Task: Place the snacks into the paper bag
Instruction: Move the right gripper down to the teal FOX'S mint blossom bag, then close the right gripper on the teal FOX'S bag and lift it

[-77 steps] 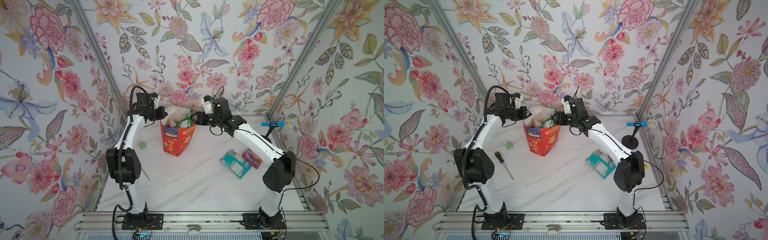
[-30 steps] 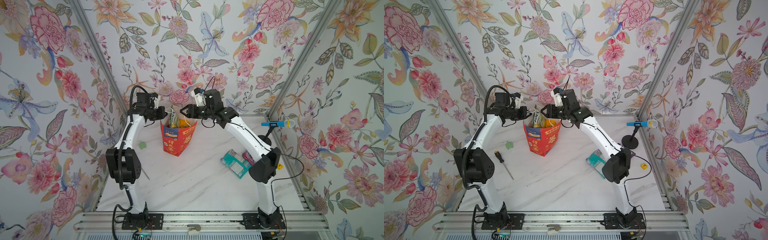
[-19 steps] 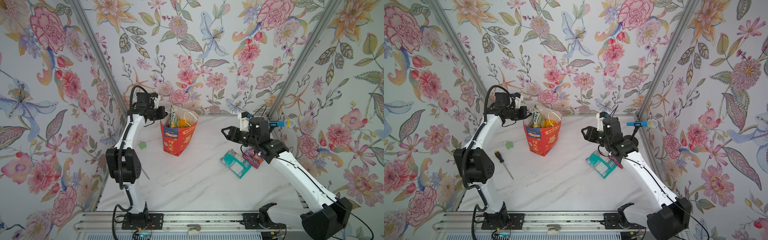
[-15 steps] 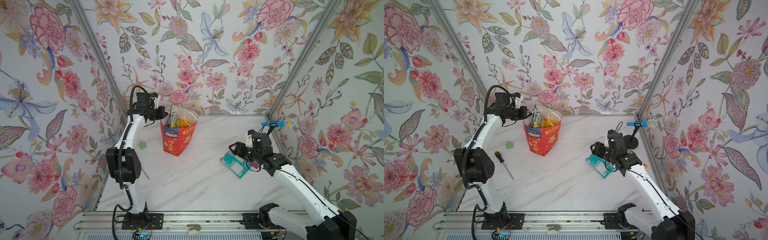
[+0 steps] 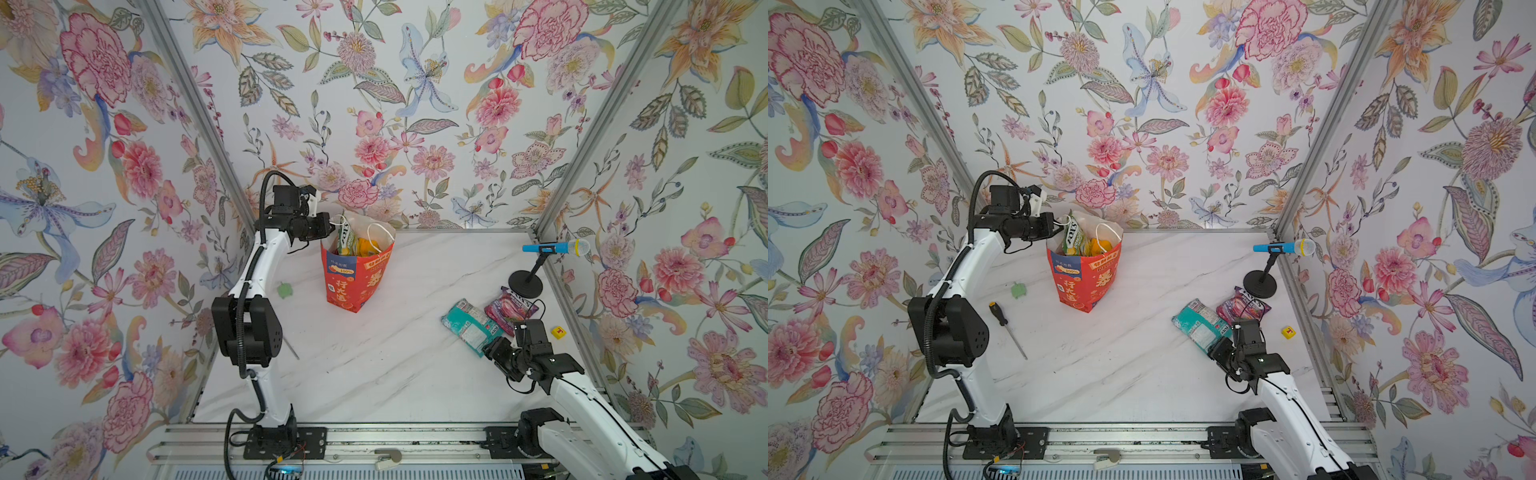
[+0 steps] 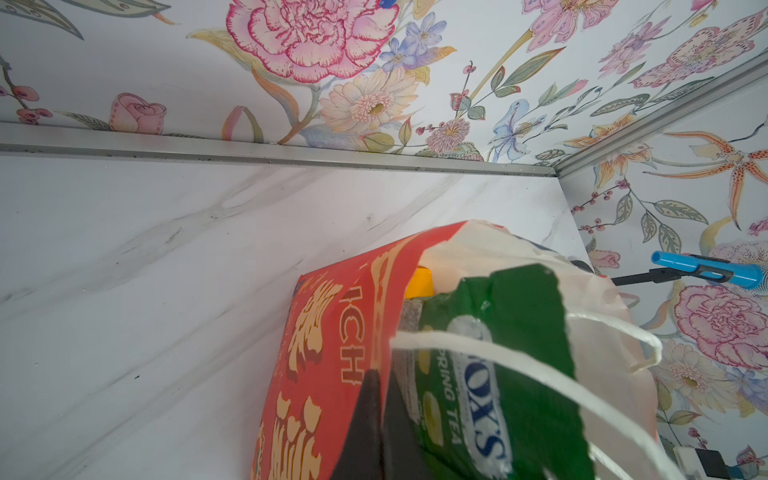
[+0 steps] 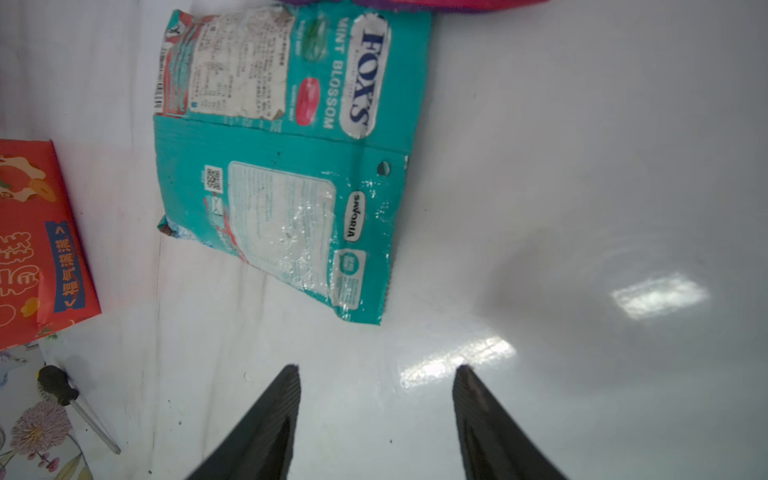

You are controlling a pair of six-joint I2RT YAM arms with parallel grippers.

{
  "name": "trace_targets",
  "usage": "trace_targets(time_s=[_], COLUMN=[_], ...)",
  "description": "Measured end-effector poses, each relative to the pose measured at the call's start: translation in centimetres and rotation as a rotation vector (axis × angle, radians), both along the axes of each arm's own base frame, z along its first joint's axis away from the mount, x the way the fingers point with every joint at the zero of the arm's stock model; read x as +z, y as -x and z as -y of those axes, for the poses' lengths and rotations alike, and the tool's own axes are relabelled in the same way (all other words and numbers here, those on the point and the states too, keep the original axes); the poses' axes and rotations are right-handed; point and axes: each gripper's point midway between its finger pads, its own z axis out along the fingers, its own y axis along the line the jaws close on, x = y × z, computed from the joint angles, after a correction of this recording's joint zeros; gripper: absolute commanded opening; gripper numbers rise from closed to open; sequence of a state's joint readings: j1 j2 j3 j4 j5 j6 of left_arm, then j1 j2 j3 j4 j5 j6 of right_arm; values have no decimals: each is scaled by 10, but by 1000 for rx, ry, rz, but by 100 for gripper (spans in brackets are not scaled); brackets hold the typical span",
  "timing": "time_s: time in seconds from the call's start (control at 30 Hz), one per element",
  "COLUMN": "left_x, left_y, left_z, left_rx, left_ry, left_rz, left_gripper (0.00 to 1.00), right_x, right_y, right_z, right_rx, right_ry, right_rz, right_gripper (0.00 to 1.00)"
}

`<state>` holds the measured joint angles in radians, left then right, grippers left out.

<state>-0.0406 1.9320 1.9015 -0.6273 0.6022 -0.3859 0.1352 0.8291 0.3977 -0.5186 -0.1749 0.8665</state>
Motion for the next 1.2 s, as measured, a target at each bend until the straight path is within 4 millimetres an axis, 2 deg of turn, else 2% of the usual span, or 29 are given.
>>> trace_targets(time_s=[0.17,0.47,0.93,1.0,1.17,1.2], left_x=[0,0,2,2,2,2], left_y=[0,0,1,1,1,1], left_z=[0,0,0,0,0,0], left_rx=[-2,-2,-2,-2,-2,-1], left_ry=[-2,-2,-2,-3,-3,-3], left_rz=[2,1,0,-1,-3,-3], left_gripper=[0,0,0,0,0,0], right_x=[-20,-18,-16,-16,-29,-32], right_y=[2,-27,-69,-74,-72,-70], right_z=[11,6,-8,-10,-13,-14], right_rx=[-82,-100,-60,-50,-59,-59], right_ry=[-83,-228,-338,-342,-327,-321], right_rz=[-4,127,248,267,242,236], right_gripper=[61,61,59,50,3,0])
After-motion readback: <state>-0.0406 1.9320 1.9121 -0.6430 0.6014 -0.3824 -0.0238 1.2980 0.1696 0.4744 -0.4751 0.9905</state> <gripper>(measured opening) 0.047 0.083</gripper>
